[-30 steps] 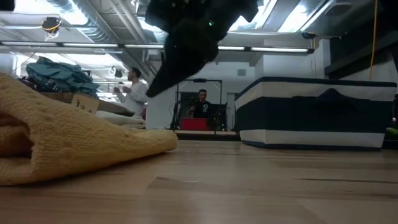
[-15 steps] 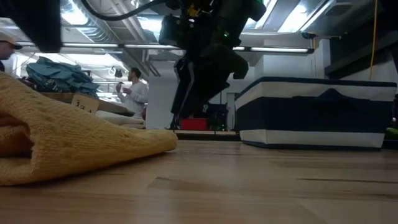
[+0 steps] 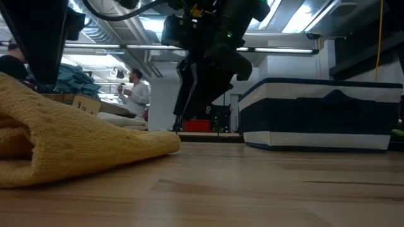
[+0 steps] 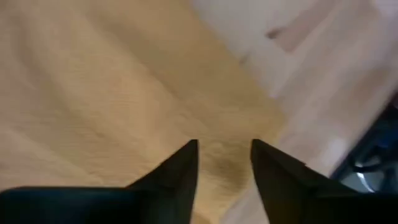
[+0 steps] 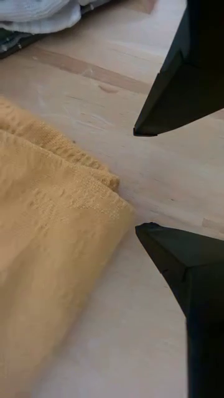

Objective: Fold towel
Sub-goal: Fold the yellow towel

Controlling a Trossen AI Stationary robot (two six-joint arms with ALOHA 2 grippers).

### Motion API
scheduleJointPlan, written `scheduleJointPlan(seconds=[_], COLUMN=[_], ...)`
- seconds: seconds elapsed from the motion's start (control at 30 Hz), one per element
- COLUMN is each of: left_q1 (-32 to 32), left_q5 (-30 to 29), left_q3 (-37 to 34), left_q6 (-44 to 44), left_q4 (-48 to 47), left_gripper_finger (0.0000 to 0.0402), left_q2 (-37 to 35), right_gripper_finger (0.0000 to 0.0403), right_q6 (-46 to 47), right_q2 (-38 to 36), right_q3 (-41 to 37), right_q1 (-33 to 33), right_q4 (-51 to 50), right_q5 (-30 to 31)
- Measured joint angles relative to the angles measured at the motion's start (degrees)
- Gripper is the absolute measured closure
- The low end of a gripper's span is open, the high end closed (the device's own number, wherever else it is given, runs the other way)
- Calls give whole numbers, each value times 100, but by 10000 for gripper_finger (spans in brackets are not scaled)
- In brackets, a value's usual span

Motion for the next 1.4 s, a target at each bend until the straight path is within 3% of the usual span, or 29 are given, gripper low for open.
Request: scheduleJointPlan(seconds=[0.2, 0.5, 1.2, 1.4], left_q1=[-93, -215, -247, -247], left_q5=[182, 33, 35, 3], left_q3=[0, 2, 2, 2], left_q6=[587, 828, 562, 89], left_q4=[918, 711, 1259, 1351], left_gripper_finger=[208, 201, 201, 222], left_q2=[2, 414, 1005, 1019], right_gripper_finger=[145, 145, 146, 186], right_q6=[-1351, -2966, -3098, -3094], right_q2=[0, 22, 634, 634], right_q3=[0, 0, -4, -4], right_q1=[160, 582, 634, 634], right_q4=[-300, 111, 365, 370], right_q5=[-60, 161, 404, 397])
